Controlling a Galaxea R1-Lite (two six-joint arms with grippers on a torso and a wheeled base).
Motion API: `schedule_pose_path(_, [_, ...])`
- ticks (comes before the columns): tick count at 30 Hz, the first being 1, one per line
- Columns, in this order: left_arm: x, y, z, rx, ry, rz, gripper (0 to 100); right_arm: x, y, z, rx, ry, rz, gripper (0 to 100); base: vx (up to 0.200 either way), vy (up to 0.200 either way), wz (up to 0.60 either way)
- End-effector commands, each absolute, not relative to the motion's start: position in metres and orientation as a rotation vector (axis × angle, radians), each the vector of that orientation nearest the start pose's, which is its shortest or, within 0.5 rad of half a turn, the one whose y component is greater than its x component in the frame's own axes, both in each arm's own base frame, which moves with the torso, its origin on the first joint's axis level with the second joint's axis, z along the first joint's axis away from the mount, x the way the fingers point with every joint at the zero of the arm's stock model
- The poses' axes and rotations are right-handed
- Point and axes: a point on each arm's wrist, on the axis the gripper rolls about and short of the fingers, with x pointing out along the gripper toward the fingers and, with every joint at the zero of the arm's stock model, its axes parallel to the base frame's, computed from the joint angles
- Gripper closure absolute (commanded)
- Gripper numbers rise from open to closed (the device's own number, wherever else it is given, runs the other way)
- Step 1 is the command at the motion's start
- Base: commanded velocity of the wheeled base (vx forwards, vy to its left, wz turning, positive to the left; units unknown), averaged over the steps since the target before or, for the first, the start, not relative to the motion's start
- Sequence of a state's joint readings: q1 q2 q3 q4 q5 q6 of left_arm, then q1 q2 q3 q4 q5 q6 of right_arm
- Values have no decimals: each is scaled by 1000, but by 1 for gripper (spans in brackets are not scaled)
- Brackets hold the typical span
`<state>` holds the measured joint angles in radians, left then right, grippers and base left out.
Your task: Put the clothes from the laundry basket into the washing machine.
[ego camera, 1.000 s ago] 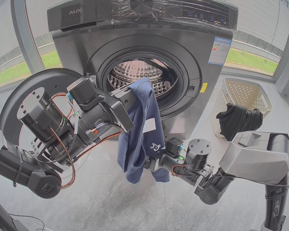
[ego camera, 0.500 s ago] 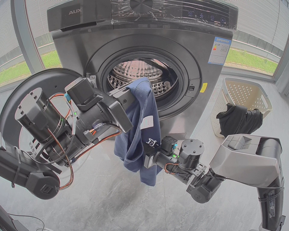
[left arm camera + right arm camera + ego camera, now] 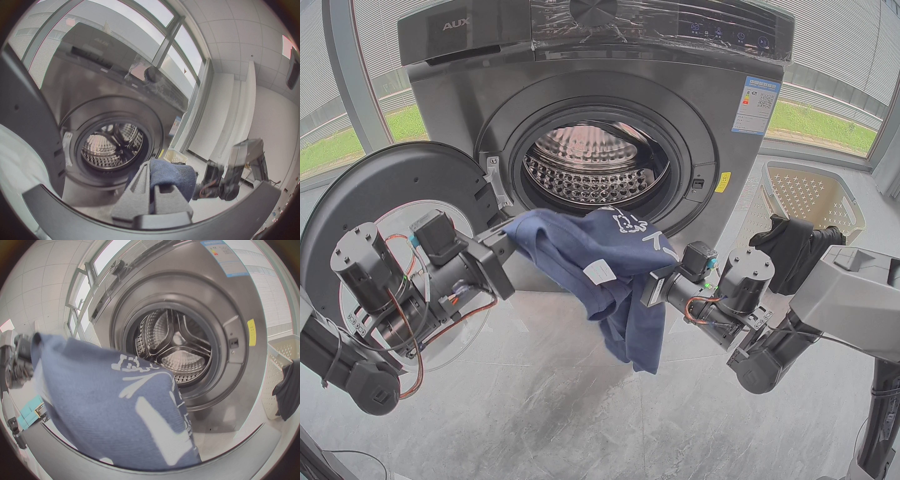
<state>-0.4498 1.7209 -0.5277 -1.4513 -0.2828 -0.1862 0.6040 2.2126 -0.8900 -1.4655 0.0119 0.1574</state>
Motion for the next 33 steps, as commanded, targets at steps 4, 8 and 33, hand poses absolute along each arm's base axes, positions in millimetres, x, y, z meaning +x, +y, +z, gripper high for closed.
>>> schedule_pose_path(4, [256,-117,133,-177,2,-729,100,314,220,152,226,-185,627,100,0,0,0])
schedule_pose_path(8, [268,-118,105,-157,58,-707,100,307,229,155,230,-183,656,100,0,0,0])
schedule_pose_path(33, [204,-133,66,-40,287,-908,0,319,235,172,248,-230,634,100,0,0,0])
